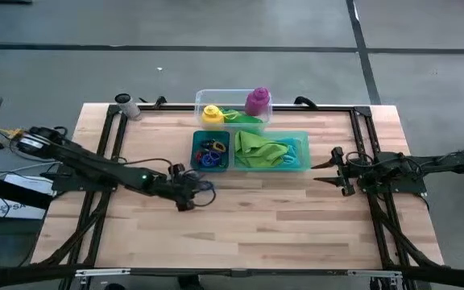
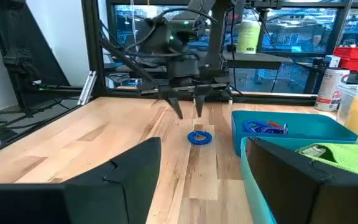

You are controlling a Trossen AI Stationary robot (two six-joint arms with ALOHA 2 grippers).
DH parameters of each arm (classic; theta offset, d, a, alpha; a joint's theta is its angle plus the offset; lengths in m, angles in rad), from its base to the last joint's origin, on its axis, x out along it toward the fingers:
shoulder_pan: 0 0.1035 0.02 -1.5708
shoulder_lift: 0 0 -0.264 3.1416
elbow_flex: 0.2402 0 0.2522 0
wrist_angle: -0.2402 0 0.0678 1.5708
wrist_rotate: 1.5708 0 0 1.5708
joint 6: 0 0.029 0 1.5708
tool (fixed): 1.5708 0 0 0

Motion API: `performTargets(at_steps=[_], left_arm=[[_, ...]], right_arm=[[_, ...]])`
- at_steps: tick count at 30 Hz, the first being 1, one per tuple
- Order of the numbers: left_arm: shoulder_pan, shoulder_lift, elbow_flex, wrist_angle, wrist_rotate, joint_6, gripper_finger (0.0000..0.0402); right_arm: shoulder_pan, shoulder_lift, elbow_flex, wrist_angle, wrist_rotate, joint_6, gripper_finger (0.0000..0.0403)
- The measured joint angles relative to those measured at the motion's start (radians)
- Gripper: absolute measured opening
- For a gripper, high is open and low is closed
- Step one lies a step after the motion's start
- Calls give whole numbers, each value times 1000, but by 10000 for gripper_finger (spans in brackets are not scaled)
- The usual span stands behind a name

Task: Pick & Place Sports Items
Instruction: Put the blue spring keychain into the blue bin

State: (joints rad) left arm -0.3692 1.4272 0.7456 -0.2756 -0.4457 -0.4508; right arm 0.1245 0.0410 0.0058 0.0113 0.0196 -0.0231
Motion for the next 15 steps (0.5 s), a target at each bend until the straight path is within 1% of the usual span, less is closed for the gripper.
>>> performTargets(at_steps=[5,13,15], left_arm=[[23,32,0,10,79,18,154],[64,99,0,101,101,62,154],[75,118,0,123,128,62,154]], right_arm=[[0,0,0,0,0,0,189],[0,0,0,0,0,0,189],[0,0,0,0,0,0,189]])
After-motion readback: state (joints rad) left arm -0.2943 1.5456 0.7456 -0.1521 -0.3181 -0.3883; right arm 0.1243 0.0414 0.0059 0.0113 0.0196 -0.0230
